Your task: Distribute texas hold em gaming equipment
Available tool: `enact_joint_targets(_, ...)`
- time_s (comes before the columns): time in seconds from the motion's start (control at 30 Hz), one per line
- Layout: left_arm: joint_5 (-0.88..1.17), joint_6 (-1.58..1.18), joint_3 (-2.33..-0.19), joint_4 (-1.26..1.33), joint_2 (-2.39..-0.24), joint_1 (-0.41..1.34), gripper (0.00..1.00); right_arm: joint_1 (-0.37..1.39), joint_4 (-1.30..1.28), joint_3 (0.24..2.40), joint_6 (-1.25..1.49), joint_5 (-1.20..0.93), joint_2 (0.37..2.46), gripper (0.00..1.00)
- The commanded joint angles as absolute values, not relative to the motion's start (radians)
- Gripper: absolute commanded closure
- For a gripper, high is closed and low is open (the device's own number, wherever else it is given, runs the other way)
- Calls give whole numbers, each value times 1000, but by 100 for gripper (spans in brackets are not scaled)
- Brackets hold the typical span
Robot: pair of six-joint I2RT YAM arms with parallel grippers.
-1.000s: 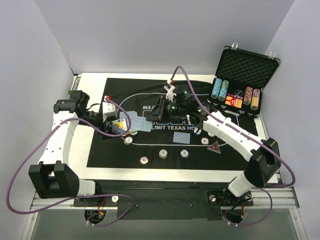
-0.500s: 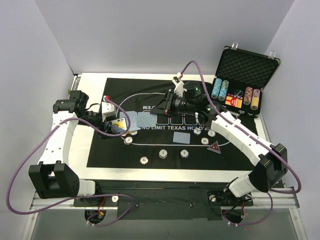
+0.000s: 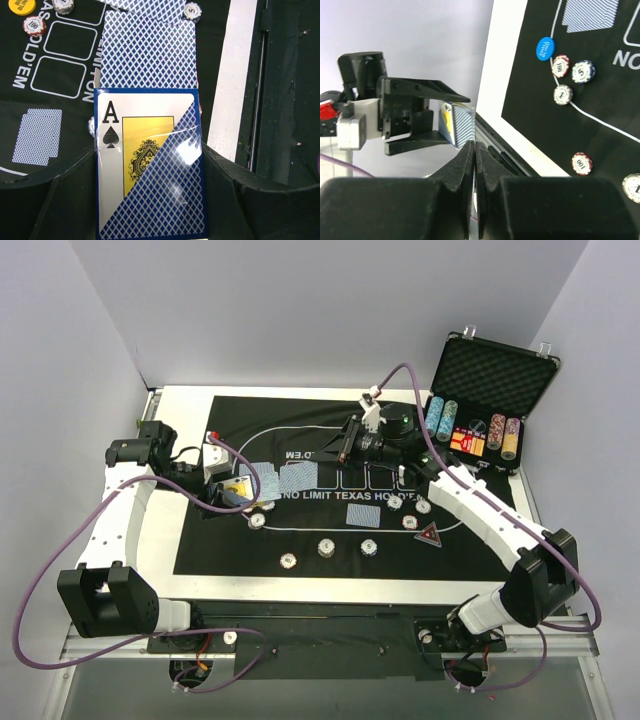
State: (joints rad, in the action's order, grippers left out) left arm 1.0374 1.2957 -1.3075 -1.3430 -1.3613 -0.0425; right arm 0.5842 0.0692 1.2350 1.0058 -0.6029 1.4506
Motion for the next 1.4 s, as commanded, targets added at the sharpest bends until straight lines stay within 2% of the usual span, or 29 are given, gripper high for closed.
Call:
enact_joint_targets(0.0, 1112, 1319, -1328, -1572, -1342, -51, 100, 578, 199, 1155, 1127, -623, 1428, 100)
enact_joint_targets(0.13, 1112, 1321, -1328, -1574, -1344, -51, 100, 566, 388, 1040, 1302, -620, 1439, 100)
enact_joint_targets(0.27, 1111, 1324, -1333, -1578, -1345, -52, 100, 513, 699, 960, 1506, -634, 1459, 100)
enact_joint_targets(0.53, 1109, 1339, -1341, -1589, -1351, -57, 100, 417, 1008, 888, 1763, -638, 1473, 100)
enact_joint_targets(0.63, 1111, 1344, -1345, -1598, -1355, -60, 100, 361, 939, 879, 1692, -667, 1441, 100)
enact_joint_targets(0.73, 1111, 1344, -1347, -1597, -1353, -61, 100, 316, 714, 879, 1492, -693, 1390, 100)
enact_joint_targets(0.83, 1112, 1345, -1345, -1597, -1350, -63, 100, 285, 288, 920, 1193, -652, 1347, 100)
enact_joint_targets(0.9, 1114, 1347, -1345, -1597, -1350, -61, 100, 278, 134, 923, 1031, -608, 1347, 100)
enact_joint_targets(1.0, 1114, 1348, -1344, -1597, -1348, -63, 100, 250, 141, 826, 989, -574, 1377, 100)
enact_joint_targets(1.17, 1108, 1345, -1345, -1597, -1345, -63, 100, 233, 340, 680, 1026, -535, 1420, 100)
enact_joint_targets(1.37, 1106, 1345, -1345, -1597, -1342, -66, 100, 233, 279, 634, 915, -448, 1437, 100)
